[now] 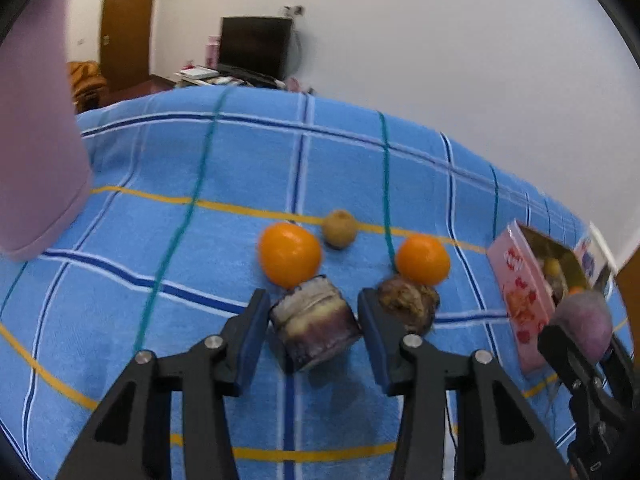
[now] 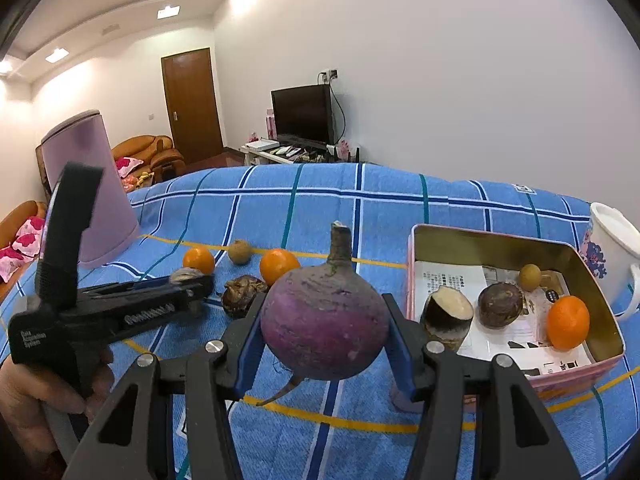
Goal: Organize fruits
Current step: 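Grasp the purple turnip with the right tool while the left tool grasps a cut purple yam piece, then lift the turnip with the right tool while the left tool lifts the yam piece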
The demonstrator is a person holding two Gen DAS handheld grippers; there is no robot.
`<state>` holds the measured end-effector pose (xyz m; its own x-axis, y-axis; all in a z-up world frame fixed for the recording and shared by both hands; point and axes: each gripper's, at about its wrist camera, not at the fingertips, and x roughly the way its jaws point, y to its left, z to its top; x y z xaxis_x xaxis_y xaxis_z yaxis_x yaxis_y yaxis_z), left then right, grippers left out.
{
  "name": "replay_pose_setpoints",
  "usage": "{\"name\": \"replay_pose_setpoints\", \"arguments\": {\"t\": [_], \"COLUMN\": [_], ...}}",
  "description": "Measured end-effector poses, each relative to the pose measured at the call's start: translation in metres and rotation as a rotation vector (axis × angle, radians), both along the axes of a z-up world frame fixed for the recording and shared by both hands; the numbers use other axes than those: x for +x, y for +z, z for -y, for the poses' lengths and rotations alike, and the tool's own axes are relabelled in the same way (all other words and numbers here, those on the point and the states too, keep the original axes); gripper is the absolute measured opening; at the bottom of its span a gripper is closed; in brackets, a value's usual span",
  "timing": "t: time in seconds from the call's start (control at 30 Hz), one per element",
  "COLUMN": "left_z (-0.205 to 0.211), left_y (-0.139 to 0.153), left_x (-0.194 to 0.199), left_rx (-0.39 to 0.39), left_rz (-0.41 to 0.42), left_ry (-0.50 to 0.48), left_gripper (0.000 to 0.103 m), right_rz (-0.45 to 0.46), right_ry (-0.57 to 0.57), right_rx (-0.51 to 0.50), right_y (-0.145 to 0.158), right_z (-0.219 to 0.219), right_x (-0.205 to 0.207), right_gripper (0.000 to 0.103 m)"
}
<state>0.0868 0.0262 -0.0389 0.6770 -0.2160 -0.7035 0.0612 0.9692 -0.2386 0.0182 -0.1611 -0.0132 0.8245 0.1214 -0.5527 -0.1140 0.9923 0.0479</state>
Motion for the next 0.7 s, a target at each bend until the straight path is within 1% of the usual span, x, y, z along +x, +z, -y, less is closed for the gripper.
{"name": "replay_pose_setpoints", "arguments": {"t": [0.03,0.13,0.2,0.27,0.33,0.4,0.5,0.7], "left_z": [-0.005,-0.011,-0.008,-0.003,0.004,0.013,0.023,0.03], "left_y": [0.002,0.017,0.028,0.035,0.04,0.043,0.04,0.04], "left_x": [-0.002,-0.012,-0.021,-0.027,-0.031,-0.032,-0.033,-0.043], "left_rx": [-0.003,0.017,0.053,0.098,0.125,0.152,0.193,0.229], "left_rz": [0.018,0.122,0.212,0.282,0.322,0.341,0.338,0.344], "left_ry": [0.012,0.048,0.062,0.063,0.054,0.043,0.04,0.054], "left_gripper": [0.047,0.047,0.047,0.047,0.047,0.047,0.047,0.047], "right_rz": [0.006,0.045,0.091,0.13,0.163,0.174,0.175,0.181], "right_ry": [-0.001,-0.003,-0.006,-0.011,-0.019,-0.023,-0.025,-0.02], "right_rx": [0.002,0.001,-0.019,-0.038,-0.056,-0.071,-0.1,-0.135], "right_y": [0.001,0.006,0.011,0.015,0.018,0.019,0.018,0.016], "right_z": [0.001,0.002,0.001,0.0,0.0,-0.002,-0.006,-0.012], "right_x": [-0.001,-0.005,-0.01,-0.015,-0.018,-0.019,-0.018,-0.017], "right_gripper": [0.055,0.055,0.055,0.055,0.055,0.055,0.055,0.055]}}
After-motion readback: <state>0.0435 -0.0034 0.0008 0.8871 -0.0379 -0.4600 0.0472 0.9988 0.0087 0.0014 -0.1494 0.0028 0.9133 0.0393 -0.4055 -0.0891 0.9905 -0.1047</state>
